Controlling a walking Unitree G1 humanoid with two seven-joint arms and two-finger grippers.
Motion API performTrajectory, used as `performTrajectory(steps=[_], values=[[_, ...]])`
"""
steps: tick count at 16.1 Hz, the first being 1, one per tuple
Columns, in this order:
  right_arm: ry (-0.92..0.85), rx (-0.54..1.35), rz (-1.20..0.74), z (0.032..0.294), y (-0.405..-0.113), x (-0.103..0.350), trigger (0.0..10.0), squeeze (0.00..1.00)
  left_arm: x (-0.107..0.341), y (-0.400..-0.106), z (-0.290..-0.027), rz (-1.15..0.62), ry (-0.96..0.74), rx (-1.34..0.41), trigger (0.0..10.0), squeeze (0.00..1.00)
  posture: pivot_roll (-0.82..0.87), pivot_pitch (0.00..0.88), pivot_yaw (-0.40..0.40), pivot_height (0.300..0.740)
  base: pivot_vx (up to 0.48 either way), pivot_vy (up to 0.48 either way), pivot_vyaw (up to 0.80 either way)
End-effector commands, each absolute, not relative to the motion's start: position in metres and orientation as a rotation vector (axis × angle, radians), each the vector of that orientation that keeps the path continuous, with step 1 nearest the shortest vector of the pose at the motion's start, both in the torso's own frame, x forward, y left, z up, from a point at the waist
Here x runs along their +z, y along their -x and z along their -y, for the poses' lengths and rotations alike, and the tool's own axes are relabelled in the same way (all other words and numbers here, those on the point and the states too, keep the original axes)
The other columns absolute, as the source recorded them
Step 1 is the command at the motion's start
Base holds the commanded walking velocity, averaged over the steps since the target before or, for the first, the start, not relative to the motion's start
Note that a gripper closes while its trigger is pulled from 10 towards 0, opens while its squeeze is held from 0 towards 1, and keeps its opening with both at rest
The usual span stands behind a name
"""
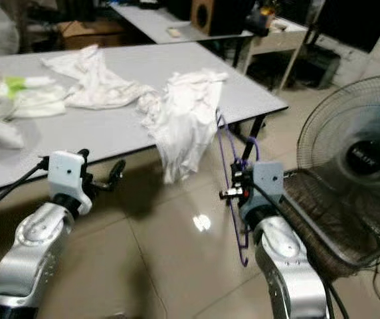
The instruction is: Hang hanger
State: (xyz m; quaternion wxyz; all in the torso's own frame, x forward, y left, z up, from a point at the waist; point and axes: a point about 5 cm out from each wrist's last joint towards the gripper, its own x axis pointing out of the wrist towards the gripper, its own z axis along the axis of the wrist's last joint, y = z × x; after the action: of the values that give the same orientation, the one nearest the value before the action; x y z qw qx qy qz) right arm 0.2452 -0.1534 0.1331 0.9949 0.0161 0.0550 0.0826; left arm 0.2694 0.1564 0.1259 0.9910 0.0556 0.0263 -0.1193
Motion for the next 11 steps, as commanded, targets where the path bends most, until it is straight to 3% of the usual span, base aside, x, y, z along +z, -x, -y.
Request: performTrajectory(steps=[1, 11], values=[[-0.036, 0.152, -0.098, 0.158, -0.247, 0.135, 10.0, 0.0, 0.13, -0.268, -0.149, -0.034, -0.106, -0.268, 10.0, 0.13, -0.12, 0.0, -0.059, 0.74, 0.292, 0.0, 0.0], [-0.01, 0.113, -0.097, 0.17, -0.242, 0.134, 10.0, 0.0, 0.126, -0.271, -0.145, -0.045, -0.104, -0.239, 10.0, 0.13, -0.14, 0.0, -0.046, 0.74, 0.312, 0.0, -0.04]])
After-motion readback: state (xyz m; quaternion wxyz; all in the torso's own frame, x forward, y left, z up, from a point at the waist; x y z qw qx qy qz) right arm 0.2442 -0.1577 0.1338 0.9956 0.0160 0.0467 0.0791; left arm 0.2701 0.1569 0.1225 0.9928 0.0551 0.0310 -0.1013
